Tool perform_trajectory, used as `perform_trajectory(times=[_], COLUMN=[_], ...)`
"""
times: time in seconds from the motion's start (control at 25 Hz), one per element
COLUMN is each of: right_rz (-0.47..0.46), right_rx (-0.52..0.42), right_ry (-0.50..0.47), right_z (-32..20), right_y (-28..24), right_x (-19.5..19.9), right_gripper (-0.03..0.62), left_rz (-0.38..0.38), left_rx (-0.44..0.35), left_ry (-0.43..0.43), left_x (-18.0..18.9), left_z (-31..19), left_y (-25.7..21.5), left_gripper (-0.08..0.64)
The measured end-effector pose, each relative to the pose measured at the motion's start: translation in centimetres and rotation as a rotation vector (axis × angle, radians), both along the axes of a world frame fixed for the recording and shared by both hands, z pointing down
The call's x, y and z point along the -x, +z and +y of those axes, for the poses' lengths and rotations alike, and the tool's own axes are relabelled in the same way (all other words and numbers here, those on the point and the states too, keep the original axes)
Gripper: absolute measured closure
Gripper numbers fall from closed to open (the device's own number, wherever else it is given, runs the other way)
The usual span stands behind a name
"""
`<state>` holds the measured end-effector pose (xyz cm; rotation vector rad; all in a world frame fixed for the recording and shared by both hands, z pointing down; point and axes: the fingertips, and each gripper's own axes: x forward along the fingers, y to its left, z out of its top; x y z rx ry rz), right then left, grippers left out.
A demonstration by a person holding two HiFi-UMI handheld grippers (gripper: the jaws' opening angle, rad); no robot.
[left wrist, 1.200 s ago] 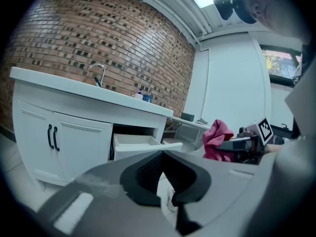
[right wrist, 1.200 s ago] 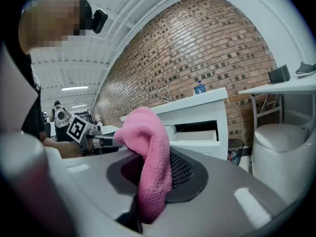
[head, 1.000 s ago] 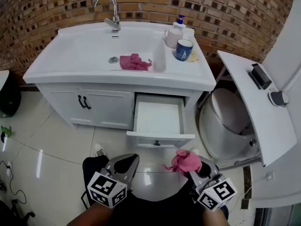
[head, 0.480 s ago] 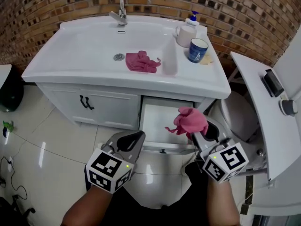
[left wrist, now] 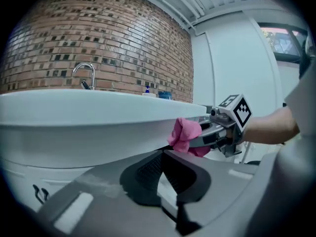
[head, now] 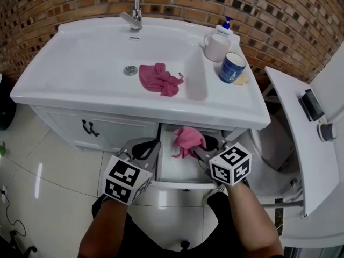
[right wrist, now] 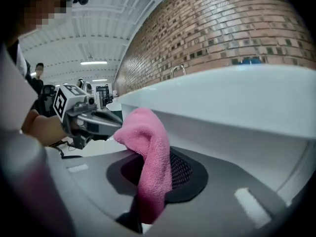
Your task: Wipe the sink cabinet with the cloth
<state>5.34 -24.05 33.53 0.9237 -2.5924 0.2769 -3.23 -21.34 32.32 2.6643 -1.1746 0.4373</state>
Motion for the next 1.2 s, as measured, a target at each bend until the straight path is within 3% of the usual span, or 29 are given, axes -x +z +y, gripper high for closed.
perform_trajectory(times=[0.16,0.32,0.56,0.68,0.96,1.2], right_rz=[0.111,0.158,0.212,0.262,0.390,0.517], right_rx=[0.027,0.040,0.051,0.050,0.047,0.023], right_ry=[-0.022,-0.065,-0.126,-0.132,-0.092,-0.038], right_z=[-1.5,-2.6,-3.8,-4.2,-4.1,-3.8], right_y=[2.8,4.8,8.0,9.3,10.5,9.1], right_x=[0.1,1.4,3.6,3.7,0.0,-4.6], right_gripper=[0.512,0.512,0.511,0.512,0.511,0.512], left_rz=[0.059,0.100,0.102,0.146,0.158,0.159], left_rx=[0.036,0.063,0.056,0.089,0.147,0.124], left_ry=[0.006,0.017,0.043,0.044,0.043,0.071], left_x=[1.1,1.5,2.3,2.5,2.1,1.2], left_z=[-2.0,-3.3,-3.9,-3.5,-2.9,-2.4], left_y=[2.9,6.4,10.6,11.6,13.6,12.9], left_gripper=[0.554,0.554,0.554,0.554,0.554,0.554])
